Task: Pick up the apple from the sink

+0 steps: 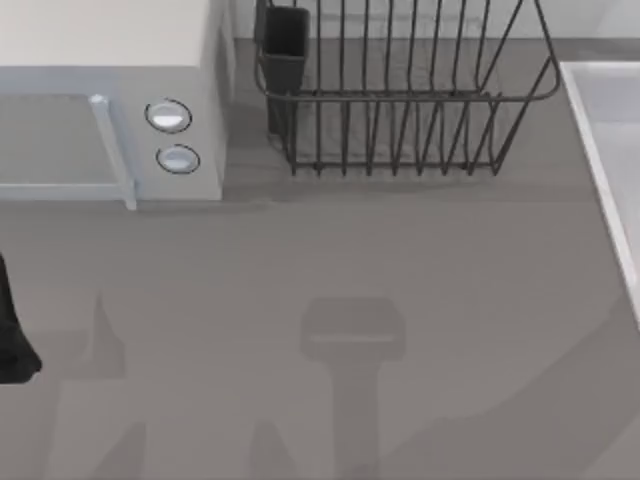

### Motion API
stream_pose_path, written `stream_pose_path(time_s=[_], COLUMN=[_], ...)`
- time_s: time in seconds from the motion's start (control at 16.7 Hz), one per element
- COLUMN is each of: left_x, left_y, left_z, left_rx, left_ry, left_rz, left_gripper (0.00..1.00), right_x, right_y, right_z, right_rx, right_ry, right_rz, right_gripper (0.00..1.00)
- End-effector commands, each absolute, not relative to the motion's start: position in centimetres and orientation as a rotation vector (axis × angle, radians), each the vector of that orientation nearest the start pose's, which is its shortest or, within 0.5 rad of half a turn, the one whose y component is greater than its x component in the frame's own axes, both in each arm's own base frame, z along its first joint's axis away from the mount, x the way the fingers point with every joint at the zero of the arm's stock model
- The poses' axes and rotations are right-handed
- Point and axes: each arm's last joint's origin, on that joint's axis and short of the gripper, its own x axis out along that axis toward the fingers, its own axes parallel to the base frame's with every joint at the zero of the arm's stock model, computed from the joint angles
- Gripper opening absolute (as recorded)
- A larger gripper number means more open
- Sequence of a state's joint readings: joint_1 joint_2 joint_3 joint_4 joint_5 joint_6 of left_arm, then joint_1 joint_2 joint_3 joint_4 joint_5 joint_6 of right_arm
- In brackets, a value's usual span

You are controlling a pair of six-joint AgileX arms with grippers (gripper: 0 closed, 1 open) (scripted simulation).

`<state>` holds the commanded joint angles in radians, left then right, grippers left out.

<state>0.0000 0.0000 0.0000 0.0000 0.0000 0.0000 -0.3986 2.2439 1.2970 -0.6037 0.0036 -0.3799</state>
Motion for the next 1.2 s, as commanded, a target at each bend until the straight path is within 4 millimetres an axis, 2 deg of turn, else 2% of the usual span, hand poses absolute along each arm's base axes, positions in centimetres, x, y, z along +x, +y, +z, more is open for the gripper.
stream_pose_path(time_s=[0.18, 0.48, 1.2], left_x=[10.6, 10.6, 10.6], left_y=[-0.1, -0.1, -0.1], left_z=[16.0, 16.0, 16.0], left_rx=[0.0, 0.0, 0.0], left_ry=[0.0, 0.0, 0.0], left_rz=[0.0, 0.0, 0.0], left_gripper=[1.0, 1.0, 1.0], right_x=[34.8, 34.7, 34.7], right_y=[-14.4, -14.4, -14.4], right_z=[1.1, 0.7, 0.7], right_rx=[0.006, 0.008, 0.008], right_ry=[1.567, 1.571, 1.571], right_rz=[-0.009, -0.008, -0.008], right_gripper=[1.0, 1.0, 0.1])
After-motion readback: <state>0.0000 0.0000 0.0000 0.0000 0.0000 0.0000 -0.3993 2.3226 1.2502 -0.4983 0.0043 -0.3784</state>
